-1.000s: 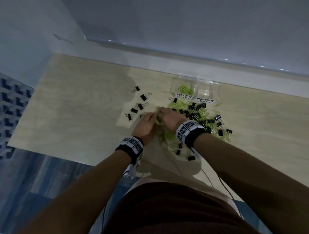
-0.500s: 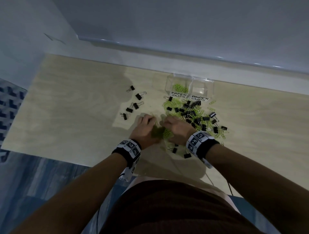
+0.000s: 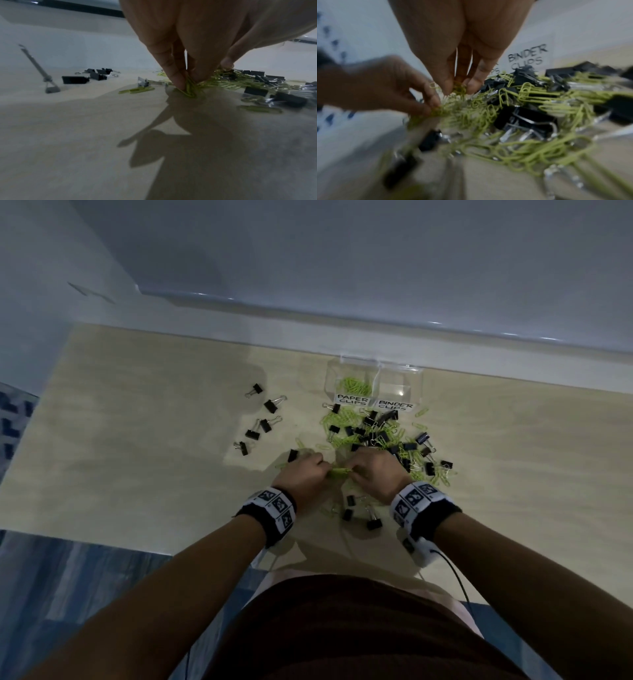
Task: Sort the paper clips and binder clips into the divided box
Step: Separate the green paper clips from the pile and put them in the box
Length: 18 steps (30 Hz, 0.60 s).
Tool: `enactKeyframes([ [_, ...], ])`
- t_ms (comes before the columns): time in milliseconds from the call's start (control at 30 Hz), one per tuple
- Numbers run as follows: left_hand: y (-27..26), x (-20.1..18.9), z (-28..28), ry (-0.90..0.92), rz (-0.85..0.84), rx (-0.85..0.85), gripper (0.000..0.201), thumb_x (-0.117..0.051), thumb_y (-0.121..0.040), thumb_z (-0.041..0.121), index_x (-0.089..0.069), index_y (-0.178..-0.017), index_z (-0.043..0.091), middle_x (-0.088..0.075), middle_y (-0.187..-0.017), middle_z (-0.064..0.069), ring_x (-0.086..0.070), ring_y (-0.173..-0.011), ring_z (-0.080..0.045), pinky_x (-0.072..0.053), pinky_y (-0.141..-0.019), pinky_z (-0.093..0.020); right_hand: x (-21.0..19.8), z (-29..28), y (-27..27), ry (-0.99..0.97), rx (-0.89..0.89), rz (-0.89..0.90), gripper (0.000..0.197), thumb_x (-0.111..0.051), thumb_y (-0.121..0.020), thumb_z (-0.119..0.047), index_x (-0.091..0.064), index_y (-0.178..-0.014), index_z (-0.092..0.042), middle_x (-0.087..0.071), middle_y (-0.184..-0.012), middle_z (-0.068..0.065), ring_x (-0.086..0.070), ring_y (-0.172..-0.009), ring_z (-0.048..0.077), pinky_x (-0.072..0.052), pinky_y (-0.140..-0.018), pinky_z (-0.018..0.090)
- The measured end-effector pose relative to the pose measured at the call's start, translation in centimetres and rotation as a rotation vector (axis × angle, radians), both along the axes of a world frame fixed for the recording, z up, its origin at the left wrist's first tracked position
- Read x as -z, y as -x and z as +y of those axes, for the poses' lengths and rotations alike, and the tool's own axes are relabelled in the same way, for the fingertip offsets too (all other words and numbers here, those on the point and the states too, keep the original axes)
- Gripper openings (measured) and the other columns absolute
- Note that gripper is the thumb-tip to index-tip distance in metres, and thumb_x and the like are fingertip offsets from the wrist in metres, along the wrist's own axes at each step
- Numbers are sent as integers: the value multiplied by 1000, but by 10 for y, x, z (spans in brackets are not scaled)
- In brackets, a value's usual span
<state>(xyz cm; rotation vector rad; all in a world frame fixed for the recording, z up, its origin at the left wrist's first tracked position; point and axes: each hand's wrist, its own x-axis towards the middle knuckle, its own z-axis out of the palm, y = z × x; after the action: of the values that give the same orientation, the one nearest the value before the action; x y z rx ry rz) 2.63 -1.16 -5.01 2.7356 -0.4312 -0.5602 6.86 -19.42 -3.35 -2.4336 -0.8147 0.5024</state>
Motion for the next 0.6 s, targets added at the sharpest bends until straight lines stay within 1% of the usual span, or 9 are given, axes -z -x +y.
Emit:
enactKeyframes([
  [67, -10, -7, 0, -19, 55, -7, 27, -47, -91, 12, -60, -111, 0, -58, -109, -20, -55, -100, -35, -47, -84, -43, -5, -5, -3, -97, 238, 169, 7, -68, -80, -7, -72, -84, -11, -69, -85, 4, -64, -75, 17, -51, -72, 25],
  [133, -19, -10, 3, 56, 137, -113, 23, -50, -89, 11, -63, -107, 5, -62, -110, -15, -58, -101, -32, -46, -86, -35, -13, -9, -9, -213, 450, 376, 7, -74, -77, -9, -73, -81, -15, -72, -79, 1, -67, -73, 14, -55, -72, 27],
  [200, -25, -17, 6, 189, 207, -254, 19, -57, -86, 7, -67, -102, 6, -67, -106, -12, -62, -98, -26, -46, -86, -27, -26, -11, -21, -306, 561, 486, 9, -76, -75, -10, -73, -79, -18, -73, -75, -3, -69, -72, 13, -57, -70, 25],
  [233, -28, -21, 7, 267, 221, -324, 18, -61, -85, 6, -68, -101, 6, -69, -105, -10, -64, -96, -22, -47, -85, -24, -33, -11, -29, -332, 585, 494, 9, -76, -76, -11, -73, -79, -20, -73, -76, -5, -69, -71, 10, -56, -66, 22],
  [300, -38, -36, 6, 394, 222, -426, 16, -65, -84, 7, -68, -100, 6, -69, -103, -6, -64, -92, -15, -46, -83, -19, -48, -10, -51, -351, 601, 437, 6, -74, -77, -13, -72, -80, -18, -72, -77, -6, -68, -66, 6, -53, -59, 14],
  [367, -56, -50, 3, 460, 188, -468, 15, -65, -84, 10, -68, -98, 6, -69, -99, -3, -63, -86, -12, -47, -78, -15, -57, -4, -76, -335, 608, 343, 2, -71, -80, -13, -71, -80, -15, -71, -76, -5, -66, -63, 6, -53, -56, 14],
  [433, -80, -61, 1, 494, 118, -487, 13, -65, -85, 12, -68, -96, 7, -70, -96, -2, -63, -81, -10, -50, -75, -15, -58, 4, -102, -310, 638, 278, 3, -69, -81, -11, -70, -80, -13, -70, -78, -4, -67, -70, 8, -55, -62, 16],
  [500, -107, -68, -2, 507, 41, -523, 12, -65, -84, 12, -70, -95, 7, -70, -93, -3, -62, -78, -11, -48, -72, -14, -54, 13, -123, -247, 662, 229, 5, -71, -79, -11, -71, -84, -13, -70, -83, -2, -66, -76, 10, -54, -66, 17],
  [600, -141, -73, -12, 488, -64, -584, 13, -63, -84, 8, -72, -93, 6, -72, -92, -7, -63, -76, -11, -48, -71, -17, -46, 24, -140, -94, 629, 163, 20, -71, -79, -12, -71, -99, -11, -71, -97, 3, -64, -83, 11, -52, -76, 19],
])
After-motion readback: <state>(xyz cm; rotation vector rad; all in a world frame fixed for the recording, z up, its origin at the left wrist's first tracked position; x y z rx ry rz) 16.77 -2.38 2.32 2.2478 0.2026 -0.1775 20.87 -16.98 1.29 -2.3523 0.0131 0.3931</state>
